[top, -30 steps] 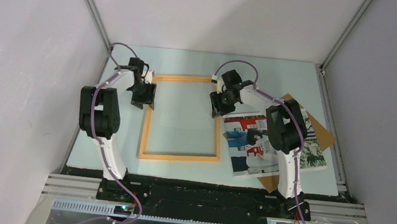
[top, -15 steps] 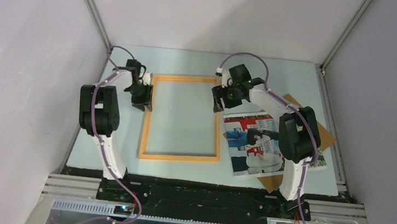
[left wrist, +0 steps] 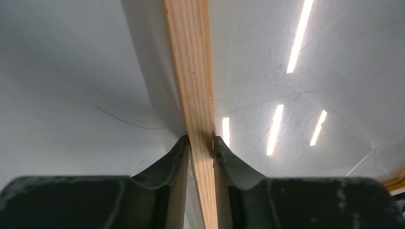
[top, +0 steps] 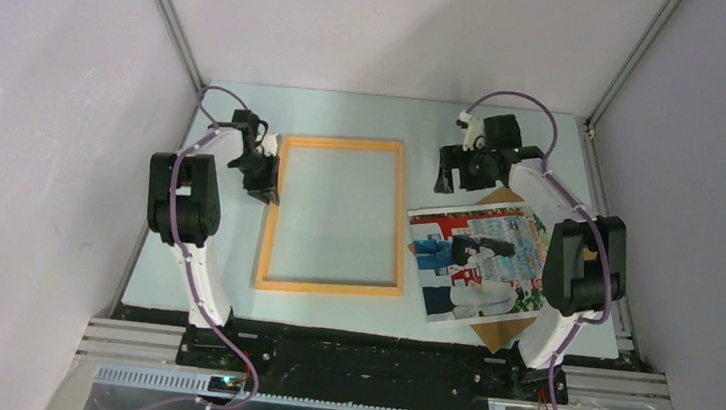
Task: Put the photo into the frame
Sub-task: Place the photo frame item in the photo frame.
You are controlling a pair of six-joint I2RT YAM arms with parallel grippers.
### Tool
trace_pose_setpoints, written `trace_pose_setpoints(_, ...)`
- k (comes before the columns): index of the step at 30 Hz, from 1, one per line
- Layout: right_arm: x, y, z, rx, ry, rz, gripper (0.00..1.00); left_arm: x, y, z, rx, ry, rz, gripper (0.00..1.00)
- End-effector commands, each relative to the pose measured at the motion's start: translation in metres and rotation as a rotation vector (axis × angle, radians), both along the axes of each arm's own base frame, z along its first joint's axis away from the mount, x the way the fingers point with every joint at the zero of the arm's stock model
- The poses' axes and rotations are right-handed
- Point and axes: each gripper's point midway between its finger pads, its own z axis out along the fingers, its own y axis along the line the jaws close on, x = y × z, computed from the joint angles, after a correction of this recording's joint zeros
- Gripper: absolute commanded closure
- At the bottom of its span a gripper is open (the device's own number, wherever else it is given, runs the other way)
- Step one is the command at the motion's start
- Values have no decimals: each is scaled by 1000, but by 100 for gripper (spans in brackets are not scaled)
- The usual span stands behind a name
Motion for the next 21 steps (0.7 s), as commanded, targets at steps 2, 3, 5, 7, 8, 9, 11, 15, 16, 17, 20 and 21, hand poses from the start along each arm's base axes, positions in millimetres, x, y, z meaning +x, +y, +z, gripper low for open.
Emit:
trace_pose_setpoints(2, -2, -25, 23, 33, -67, -26, 10, 18, -9, 11, -42, -53, -5, 74)
trace_pose_setpoints(3, -2, -35, 23, 33, -65, -48, 9, 20, -9, 12, -40, -55, -5, 74)
trace_pose_setpoints(5, -5, -48, 22, 36, -60, -74, 9, 22, -7, 12, -29, -57, 0, 72)
trace_pose_setpoints(7, -11, -64, 20, 31, -51, -98, 8, 24, -4, 13, -15, -64, 5, 68)
trace_pose_setpoints(8, -16, -69, 20, 29, -50, -107, 8, 26, -3, 14, -5, -69, 7, 64)
trace_pose_setpoints(9, -17, -81, 19, 22, -49, -127, 8, 27, -1, 16, 0, -76, 9, 62)
trace_pose_setpoints(11, -25, -99, 18, 5, -46, -159, 8, 32, 3, 21, 24, -93, 14, 57)
trace_pose_setpoints(15, -42, -146, 15, -30, -32, -254, 9, 43, 9, 31, 60, -133, 19, 47)
trace_pose_setpoints(16, -49, -160, 13, -33, -20, -287, 9, 47, 9, 34, 62, -144, 20, 42)
trace_pose_setpoints(17, -52, -167, 12, -40, -18, -295, 9, 48, 10, 37, 65, -150, 23, 40)
trace_pose_setpoints(20, -69, -201, 6, -53, 11, -367, 10, 53, 9, 47, 62, -179, 26, 29)
trace_pose_setpoints(21, -74, -206, 4, -58, 15, -370, 11, 53, 8, 49, 59, -184, 23, 27)
